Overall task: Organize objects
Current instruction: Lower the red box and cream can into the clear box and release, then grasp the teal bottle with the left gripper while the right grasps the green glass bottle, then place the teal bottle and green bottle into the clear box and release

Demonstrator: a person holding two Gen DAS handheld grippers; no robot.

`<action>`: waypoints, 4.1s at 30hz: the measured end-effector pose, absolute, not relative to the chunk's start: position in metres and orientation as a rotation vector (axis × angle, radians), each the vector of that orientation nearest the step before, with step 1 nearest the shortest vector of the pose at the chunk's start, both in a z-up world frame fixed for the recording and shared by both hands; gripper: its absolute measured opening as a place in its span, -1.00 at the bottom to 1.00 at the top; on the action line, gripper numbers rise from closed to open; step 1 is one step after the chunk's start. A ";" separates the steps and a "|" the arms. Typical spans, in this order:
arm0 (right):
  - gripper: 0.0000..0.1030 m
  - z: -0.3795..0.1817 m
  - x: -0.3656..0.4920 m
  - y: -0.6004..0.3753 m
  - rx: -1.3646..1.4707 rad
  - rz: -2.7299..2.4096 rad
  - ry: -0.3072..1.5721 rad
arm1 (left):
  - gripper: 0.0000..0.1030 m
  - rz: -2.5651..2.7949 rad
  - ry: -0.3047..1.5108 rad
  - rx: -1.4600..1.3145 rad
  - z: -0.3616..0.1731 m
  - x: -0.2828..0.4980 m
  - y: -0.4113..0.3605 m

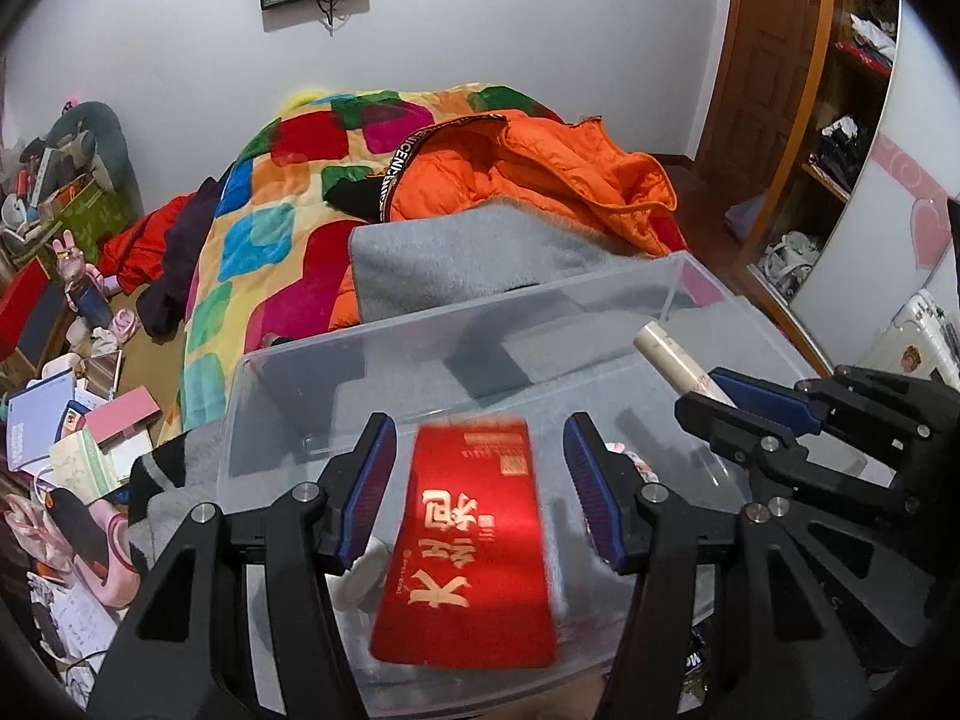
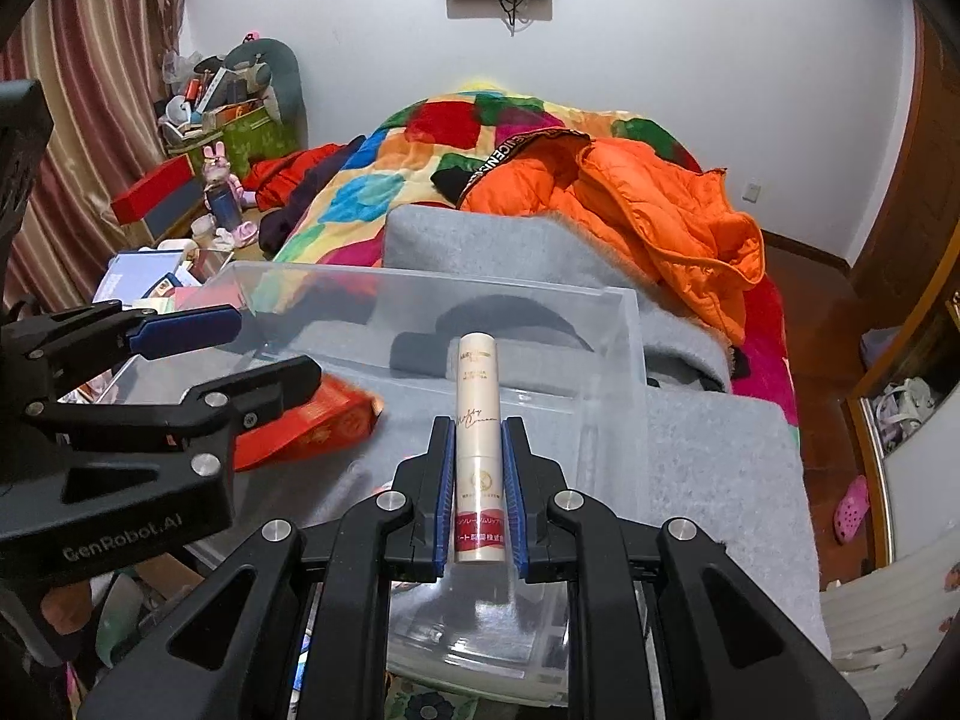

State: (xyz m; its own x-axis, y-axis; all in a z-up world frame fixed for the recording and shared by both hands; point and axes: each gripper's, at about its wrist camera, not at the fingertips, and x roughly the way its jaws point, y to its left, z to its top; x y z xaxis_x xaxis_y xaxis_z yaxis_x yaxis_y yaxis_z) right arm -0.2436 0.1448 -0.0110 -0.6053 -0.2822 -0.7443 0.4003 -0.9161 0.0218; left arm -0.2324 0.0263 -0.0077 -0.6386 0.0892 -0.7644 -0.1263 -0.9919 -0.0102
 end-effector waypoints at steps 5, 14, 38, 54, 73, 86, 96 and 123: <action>-0.73 -0.011 -0.243 0.145 1.129 -2.504 0.212 | 0.15 2.745 0.107 -1.277 -0.010 -0.228 0.031; -0.45 -0.010 -0.240 0.148 1.139 -2.475 0.178 | 0.36 2.779 0.112 -1.209 0.001 -0.209 0.028; 0.34 0.032 -0.162 0.181 0.960 -2.559 0.121 | 0.87 2.888 -0.003 -1.087 0.030 -0.128 -0.009; 0.35 -0.012 -0.132 0.188 1.138 -2.452 0.058 | 0.52 2.824 -0.162 -1.257 -0.027 -0.079 -0.038; -0.10 -0.042 -0.112 0.166 1.175 -2.435 0.128 | 0.03 2.832 -0.169 -1.316 -0.057 -0.055 -0.036; -0.26 -0.030 -0.105 0.174 1.124 -2.472 0.114 | -0.60 2.871 -0.096 -1.287 -0.055 -0.042 -0.024; -0.26 0.001 -0.102 0.190 1.037 -2.490 0.027 | -0.60 2.887 -0.163 -1.170 -0.027 -0.037 -0.026; -0.26 0.041 -0.165 0.173 0.882 -2.600 0.118 | -0.60 2.947 -0.185 -0.987 0.038 -0.117 -0.034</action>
State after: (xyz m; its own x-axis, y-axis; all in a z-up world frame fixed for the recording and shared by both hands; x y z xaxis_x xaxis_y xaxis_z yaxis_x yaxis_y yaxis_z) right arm -0.1652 0.1726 0.0408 -0.7256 -0.3362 -0.6004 0.3891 -0.9201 0.0450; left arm -0.1175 -0.0338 0.0381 -0.7985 0.0641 -0.5986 0.0113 -0.9925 -0.1214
